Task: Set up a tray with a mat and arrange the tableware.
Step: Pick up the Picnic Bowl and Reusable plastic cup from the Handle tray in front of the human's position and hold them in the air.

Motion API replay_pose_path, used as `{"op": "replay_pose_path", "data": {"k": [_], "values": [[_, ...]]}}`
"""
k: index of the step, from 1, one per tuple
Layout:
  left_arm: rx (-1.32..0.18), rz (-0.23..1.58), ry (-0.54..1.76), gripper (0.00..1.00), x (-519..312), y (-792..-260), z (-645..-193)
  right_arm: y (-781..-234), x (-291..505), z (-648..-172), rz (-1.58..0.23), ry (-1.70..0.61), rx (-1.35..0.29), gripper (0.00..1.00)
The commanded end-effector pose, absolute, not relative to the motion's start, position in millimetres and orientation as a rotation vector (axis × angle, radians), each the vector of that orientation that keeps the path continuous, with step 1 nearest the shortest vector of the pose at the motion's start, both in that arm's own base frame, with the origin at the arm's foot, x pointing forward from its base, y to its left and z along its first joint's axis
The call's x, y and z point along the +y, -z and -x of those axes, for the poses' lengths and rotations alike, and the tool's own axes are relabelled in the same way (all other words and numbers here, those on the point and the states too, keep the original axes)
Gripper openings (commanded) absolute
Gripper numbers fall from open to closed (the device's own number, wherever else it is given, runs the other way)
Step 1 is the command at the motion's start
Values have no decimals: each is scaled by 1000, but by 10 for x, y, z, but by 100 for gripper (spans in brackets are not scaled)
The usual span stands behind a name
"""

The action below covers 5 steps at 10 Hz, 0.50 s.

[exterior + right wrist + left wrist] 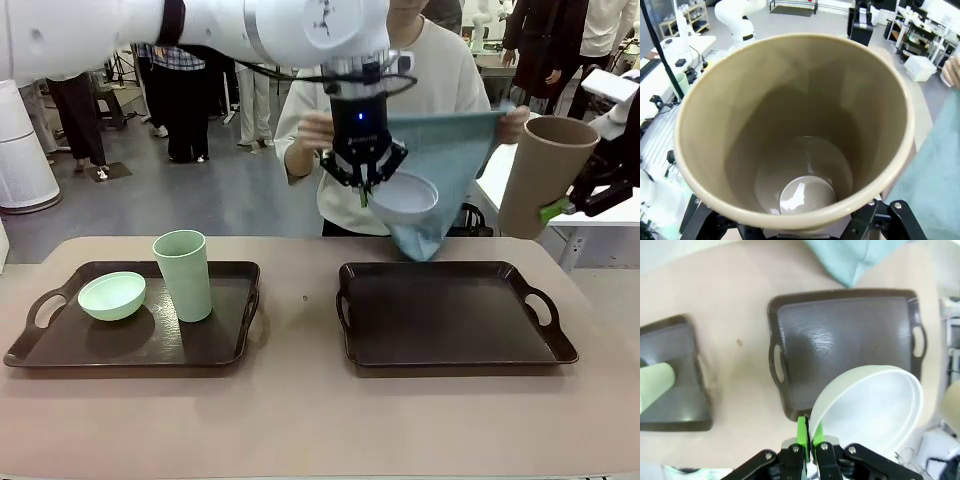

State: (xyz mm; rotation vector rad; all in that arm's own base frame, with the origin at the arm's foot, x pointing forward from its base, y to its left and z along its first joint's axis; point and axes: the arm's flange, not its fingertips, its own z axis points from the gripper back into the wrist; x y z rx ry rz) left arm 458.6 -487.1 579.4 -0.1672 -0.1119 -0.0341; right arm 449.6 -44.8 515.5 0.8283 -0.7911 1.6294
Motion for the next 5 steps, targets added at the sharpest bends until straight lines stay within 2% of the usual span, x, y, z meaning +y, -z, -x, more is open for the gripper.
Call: {"op": "replay_pose_path", "data": {"k": [1,2,5], "values": [[-167,157,-3,0,-4860,-5855,-4435,-5244,-399,-4426,-839,-1619,-787,0],[-112,167,34,0,-4871,-5794,-4586,-5253,-445,-4463,-870,-1644,-771,0],[-112,167,34,0,-4871,-5794,-4586,-5253,-417,-4450,-823,-1637,-794,0]]}}
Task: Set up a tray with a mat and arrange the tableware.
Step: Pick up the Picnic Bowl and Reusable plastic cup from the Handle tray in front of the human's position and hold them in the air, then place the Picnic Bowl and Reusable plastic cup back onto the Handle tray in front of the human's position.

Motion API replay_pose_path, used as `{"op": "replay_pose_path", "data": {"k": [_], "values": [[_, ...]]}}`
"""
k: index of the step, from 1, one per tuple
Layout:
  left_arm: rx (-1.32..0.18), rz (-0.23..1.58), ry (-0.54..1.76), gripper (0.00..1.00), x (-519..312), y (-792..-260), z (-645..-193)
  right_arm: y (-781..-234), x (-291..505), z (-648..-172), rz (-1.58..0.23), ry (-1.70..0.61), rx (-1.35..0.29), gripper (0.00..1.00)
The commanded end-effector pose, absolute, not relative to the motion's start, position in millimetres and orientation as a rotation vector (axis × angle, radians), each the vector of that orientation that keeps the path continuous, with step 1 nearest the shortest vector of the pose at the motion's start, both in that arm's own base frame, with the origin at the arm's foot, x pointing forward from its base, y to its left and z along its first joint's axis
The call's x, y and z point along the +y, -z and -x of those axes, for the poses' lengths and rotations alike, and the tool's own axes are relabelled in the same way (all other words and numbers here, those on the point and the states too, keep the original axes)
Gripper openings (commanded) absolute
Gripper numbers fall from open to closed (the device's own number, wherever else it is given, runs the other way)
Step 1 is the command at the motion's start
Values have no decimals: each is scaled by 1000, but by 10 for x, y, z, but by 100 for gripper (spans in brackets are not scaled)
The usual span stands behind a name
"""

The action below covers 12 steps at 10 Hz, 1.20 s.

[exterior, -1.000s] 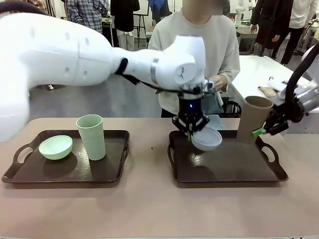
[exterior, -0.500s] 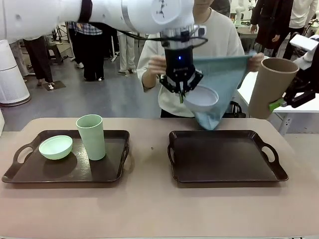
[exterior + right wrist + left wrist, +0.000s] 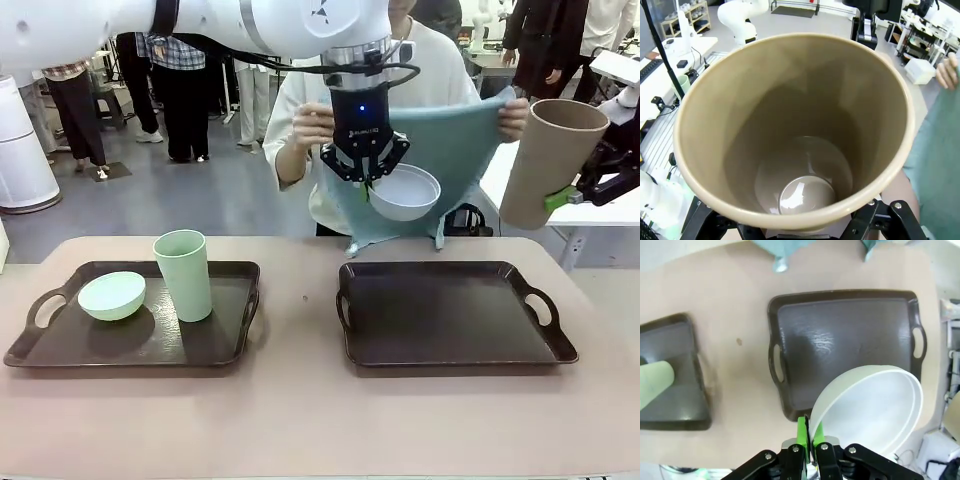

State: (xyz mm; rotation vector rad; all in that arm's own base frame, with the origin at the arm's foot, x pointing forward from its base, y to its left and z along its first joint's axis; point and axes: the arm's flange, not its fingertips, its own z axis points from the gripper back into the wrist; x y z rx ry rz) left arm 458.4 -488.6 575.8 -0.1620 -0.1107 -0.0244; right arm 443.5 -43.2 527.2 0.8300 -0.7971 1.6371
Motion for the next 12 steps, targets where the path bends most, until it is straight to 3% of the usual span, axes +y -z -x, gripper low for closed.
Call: {"op": "replay_pose_path", "data": {"k": [1,12], "values": [[-112,167,34,0,-4871,-5794,-4586,-5253,-417,-4450,-823,-1637,-794,0],[-112,167,34,0,-4871,-5794,-4586,-5253,-417,-4450,-823,-1637,-794,0]]}}
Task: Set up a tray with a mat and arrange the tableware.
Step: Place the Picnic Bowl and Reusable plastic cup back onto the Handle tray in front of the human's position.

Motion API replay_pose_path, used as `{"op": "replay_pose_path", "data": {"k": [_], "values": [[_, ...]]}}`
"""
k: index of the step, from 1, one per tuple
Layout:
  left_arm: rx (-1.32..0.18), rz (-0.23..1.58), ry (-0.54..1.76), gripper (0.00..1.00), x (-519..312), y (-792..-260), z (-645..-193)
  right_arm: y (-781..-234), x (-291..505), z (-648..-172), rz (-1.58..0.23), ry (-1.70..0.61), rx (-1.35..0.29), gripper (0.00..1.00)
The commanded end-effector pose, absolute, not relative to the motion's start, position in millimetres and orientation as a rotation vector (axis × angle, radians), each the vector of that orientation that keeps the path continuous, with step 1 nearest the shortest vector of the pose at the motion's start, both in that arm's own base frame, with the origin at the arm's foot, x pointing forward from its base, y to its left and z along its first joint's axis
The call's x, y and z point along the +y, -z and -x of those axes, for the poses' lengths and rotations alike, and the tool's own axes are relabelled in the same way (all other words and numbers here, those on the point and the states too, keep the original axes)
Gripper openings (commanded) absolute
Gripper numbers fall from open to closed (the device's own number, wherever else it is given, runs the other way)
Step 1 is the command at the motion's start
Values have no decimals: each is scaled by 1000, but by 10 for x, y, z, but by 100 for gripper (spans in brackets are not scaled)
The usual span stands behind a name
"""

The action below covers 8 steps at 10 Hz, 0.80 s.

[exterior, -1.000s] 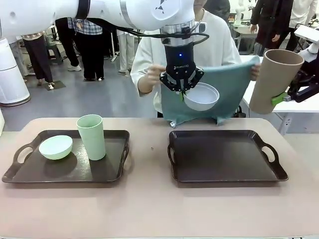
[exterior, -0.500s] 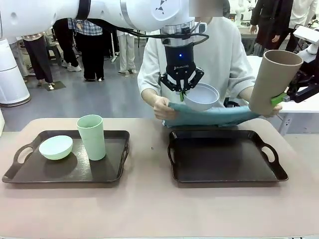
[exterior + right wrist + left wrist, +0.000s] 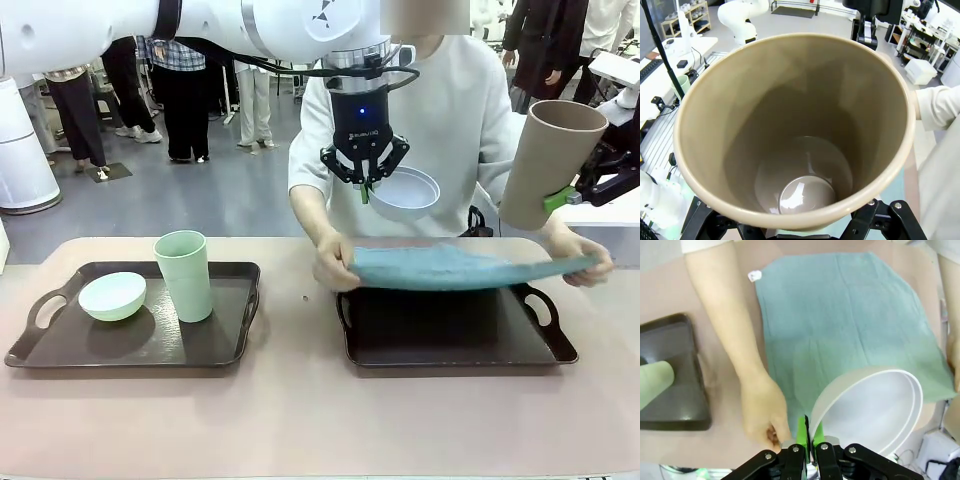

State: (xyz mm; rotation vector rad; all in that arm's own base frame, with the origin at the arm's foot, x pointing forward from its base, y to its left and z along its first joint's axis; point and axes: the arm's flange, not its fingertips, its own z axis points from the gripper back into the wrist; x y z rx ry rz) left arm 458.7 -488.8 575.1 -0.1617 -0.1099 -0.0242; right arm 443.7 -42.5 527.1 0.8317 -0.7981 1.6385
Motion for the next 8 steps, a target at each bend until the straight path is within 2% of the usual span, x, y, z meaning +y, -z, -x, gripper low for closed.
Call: {"op": "replay_pose_path", "data": {"k": [1,8], "values": [[-112,167,34,0,-4871,-5794,-4586,-5253,-417,-4450,-823,-1637,-794,0],[-112,167,34,0,-4871,-5794,-4586,-5253,-417,-4450,-823,-1637,-794,0]]}}
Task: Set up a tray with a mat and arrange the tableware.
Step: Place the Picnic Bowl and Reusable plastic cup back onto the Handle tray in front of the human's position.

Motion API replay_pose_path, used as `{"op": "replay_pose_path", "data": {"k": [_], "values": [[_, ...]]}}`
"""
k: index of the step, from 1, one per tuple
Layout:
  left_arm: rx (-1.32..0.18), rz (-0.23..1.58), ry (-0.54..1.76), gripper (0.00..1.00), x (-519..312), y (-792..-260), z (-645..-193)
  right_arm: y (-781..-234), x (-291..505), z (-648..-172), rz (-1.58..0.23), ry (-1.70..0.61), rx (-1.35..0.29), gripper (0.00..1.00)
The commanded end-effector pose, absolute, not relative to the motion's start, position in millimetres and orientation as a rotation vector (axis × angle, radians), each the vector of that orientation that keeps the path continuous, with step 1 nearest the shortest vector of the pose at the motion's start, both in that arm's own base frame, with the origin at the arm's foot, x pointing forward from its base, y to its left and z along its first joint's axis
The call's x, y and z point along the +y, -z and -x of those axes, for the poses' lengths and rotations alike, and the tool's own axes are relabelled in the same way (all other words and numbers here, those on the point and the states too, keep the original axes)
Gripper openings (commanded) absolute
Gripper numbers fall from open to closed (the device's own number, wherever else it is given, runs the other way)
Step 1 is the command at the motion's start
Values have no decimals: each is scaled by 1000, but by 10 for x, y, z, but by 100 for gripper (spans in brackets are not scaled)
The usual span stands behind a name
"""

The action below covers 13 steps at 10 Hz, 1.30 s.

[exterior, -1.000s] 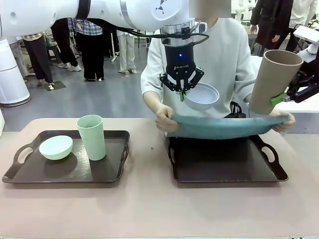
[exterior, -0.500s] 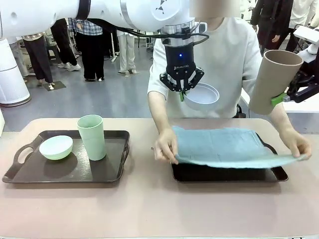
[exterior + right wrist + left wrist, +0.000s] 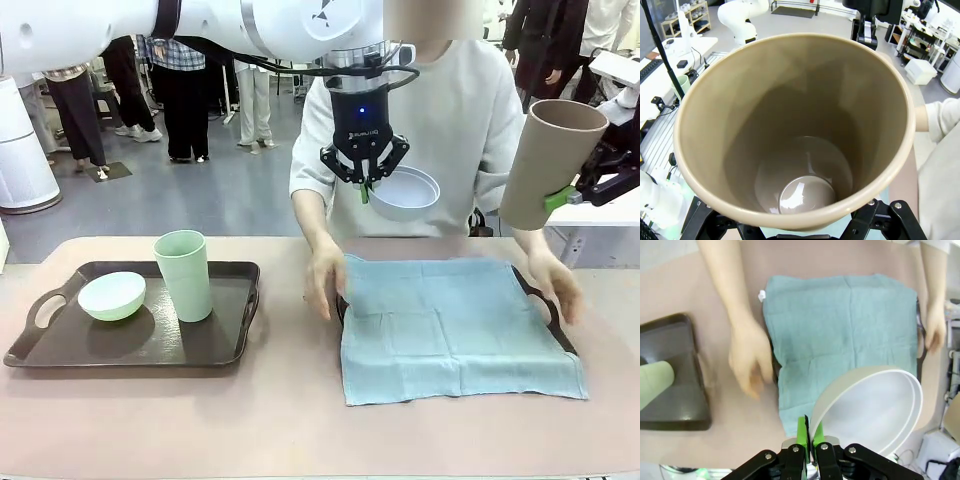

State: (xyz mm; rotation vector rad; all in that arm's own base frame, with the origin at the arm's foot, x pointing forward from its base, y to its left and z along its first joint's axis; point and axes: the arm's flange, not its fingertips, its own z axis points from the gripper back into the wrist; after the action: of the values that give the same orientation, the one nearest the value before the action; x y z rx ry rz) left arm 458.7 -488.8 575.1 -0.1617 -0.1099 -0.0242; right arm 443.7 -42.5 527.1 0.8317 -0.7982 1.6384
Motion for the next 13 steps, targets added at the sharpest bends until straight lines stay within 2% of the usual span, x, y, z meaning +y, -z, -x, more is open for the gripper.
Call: {"op": "replay_pose_path", "data": {"k": [1,13], "values": [[-112,167,34,0,-4871,-5794,-4586,-5253,-417,-4450,-823,-1637,-794,0],[-112,167,34,0,-4871,-5794,-4586,-5253,-417,-4450,-823,-1637,-794,0]]}}
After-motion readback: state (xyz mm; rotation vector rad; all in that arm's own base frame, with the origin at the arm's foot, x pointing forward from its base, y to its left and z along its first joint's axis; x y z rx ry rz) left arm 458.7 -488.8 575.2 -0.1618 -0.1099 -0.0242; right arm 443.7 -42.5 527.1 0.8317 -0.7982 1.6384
